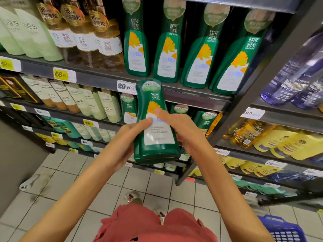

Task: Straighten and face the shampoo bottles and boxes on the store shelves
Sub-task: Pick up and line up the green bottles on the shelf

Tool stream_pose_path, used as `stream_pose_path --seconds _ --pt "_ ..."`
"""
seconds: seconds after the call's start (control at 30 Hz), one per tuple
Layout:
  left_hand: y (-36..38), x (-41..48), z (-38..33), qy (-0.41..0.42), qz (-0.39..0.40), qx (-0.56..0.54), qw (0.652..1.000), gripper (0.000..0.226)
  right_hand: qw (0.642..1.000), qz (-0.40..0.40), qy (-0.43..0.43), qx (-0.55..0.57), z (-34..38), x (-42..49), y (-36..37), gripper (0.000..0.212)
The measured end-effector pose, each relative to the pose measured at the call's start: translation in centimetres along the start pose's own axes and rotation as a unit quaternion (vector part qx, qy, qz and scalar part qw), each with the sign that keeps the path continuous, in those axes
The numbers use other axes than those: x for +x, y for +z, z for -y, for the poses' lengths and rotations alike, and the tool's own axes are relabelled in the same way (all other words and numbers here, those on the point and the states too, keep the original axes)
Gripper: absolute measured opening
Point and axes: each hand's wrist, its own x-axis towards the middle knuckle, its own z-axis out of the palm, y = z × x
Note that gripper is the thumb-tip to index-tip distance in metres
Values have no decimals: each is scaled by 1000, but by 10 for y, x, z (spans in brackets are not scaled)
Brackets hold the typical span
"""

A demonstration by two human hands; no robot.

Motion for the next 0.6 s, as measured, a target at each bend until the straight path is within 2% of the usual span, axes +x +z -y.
stream_pose_path --seconds 0.07,0.17,0.23,0.37,0.47,0.6 --pt "1 -3 2 35 -41 41 998 44 999 8 -35 -35 -2 -4 -2 49" --pt "3 -3 2 110 -77 90 987 39 993 58 -93 -38 -4 -14 -10 22" --pt "7 -3 -1 153 -82 116 978 35 989 64 -133 -26 -4 -23 -16 24" --pt "20 4 -13 230 -60 174 956 29 974 -19 -226 22 -3 -34 -20 35" --pt "37 20 -30 285 -34 207 935 37 950 -101 -288 72 8 -36 -28 43" --pt "69 43 -65 338 19 189 922 42 910 -193 -358 82 51 -38 -44 49"
